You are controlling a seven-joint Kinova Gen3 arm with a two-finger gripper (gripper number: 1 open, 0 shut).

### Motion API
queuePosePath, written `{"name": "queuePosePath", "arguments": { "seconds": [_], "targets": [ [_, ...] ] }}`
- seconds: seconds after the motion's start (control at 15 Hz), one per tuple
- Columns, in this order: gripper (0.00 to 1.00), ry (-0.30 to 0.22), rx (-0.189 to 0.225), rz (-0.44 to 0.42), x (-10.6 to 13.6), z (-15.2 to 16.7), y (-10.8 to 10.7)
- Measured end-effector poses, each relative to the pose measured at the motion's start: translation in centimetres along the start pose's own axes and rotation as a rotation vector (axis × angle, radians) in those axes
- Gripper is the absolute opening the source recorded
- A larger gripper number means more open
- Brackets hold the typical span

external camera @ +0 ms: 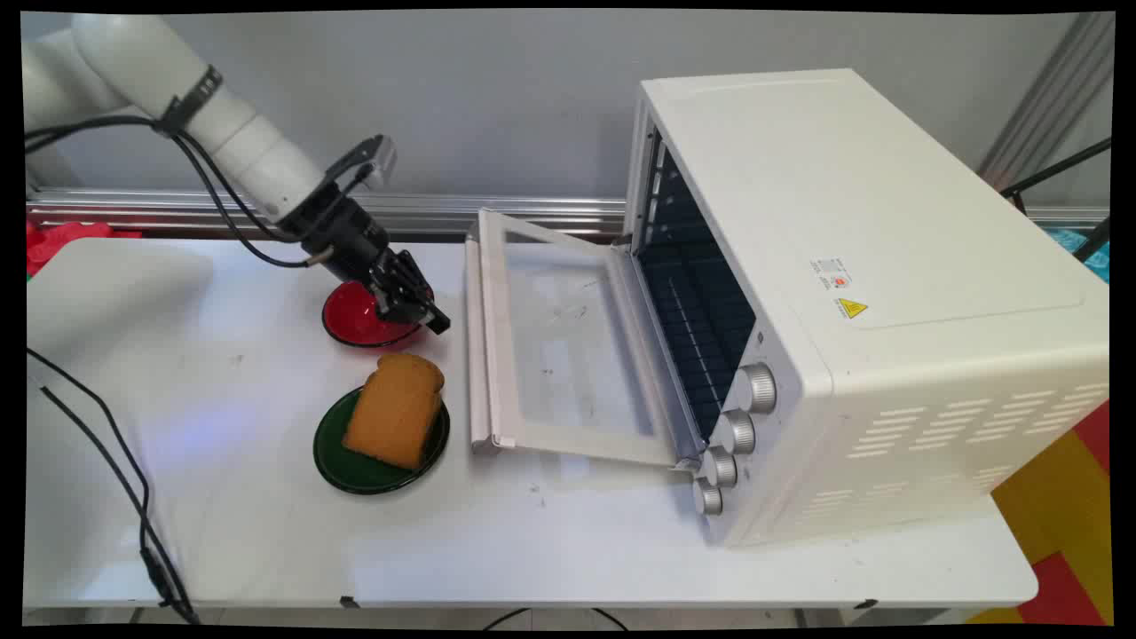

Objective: Close the oven

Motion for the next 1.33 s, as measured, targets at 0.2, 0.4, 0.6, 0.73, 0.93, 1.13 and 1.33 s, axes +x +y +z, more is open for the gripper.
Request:
{"name": "queuePosePath", "arguments": {
  "seconds": [0.2, 0.4, 0.6, 0.73, 0.93, 1.13, 1.33],
  "targets": [
    [0.0, 0.012, -0.002, 0.001, -0.3, 1.5, -0.3],
    [0.0, 0.037, 0.001, 0.002, -0.6, 3.5, -0.5],
    [0.0, 0.063, 0.005, 0.001, -0.9, 5.1, -0.7],
    [0.0, 0.085, 0.008, -0.002, -0.9, 5.7, -0.7],
    [0.0, 0.124, 0.013, -0.01, -0.6, 5.9, -0.6],
    [0.0, 0.175, 0.015, -0.01, 0.7, 5.1, -0.5],
    [0.0, 0.234, 0.02, -0.014, 2.6, 3.6, -0.2]
  ]
}}
